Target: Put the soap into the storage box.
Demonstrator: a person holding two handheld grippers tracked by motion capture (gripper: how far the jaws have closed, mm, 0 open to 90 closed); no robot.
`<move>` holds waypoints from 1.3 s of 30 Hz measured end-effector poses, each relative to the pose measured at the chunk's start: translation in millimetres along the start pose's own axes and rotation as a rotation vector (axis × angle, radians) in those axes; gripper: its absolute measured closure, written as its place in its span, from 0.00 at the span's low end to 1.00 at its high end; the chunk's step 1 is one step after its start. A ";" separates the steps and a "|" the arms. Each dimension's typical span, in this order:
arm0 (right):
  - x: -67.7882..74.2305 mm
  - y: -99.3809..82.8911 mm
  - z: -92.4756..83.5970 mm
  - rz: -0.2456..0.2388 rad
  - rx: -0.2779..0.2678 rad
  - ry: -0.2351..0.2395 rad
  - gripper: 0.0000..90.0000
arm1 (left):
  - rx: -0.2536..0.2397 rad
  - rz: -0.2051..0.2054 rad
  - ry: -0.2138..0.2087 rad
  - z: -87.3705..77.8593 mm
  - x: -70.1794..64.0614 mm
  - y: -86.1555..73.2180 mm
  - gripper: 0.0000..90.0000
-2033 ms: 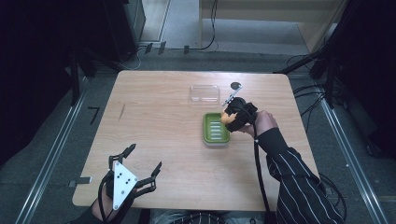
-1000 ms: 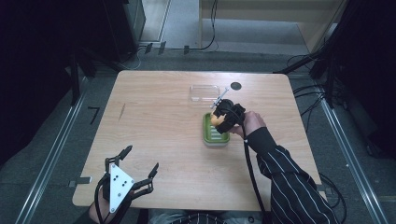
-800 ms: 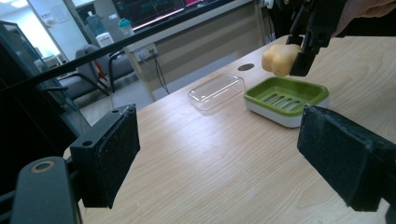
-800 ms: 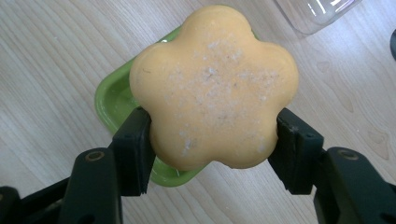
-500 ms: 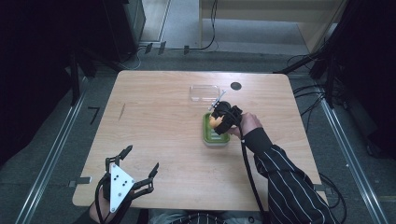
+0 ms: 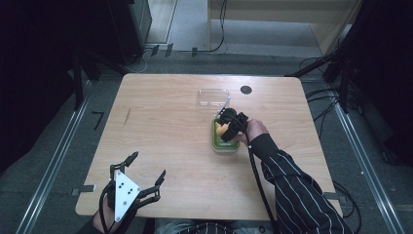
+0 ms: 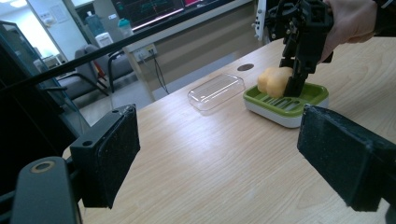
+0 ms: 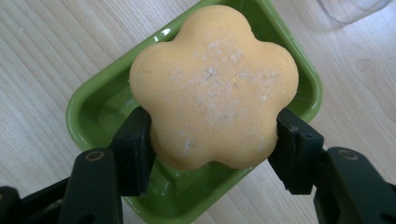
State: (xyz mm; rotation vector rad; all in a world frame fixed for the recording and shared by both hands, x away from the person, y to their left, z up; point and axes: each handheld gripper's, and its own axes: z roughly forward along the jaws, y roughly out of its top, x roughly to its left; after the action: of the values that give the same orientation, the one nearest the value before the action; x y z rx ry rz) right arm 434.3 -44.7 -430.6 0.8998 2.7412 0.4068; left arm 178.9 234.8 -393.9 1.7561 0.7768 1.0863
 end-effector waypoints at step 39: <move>5.0 0.1 -4.9 -0.015 0.027 -0.008 0.32 | -0.003 -0.002 -0.001 0.4 -0.1 0.3 0.15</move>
State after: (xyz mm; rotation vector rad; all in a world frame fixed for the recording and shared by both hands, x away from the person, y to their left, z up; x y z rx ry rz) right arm 429.0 -42.5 -426.6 0.8844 2.7510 0.3636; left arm 179.2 234.5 -393.7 1.7526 0.7754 1.0846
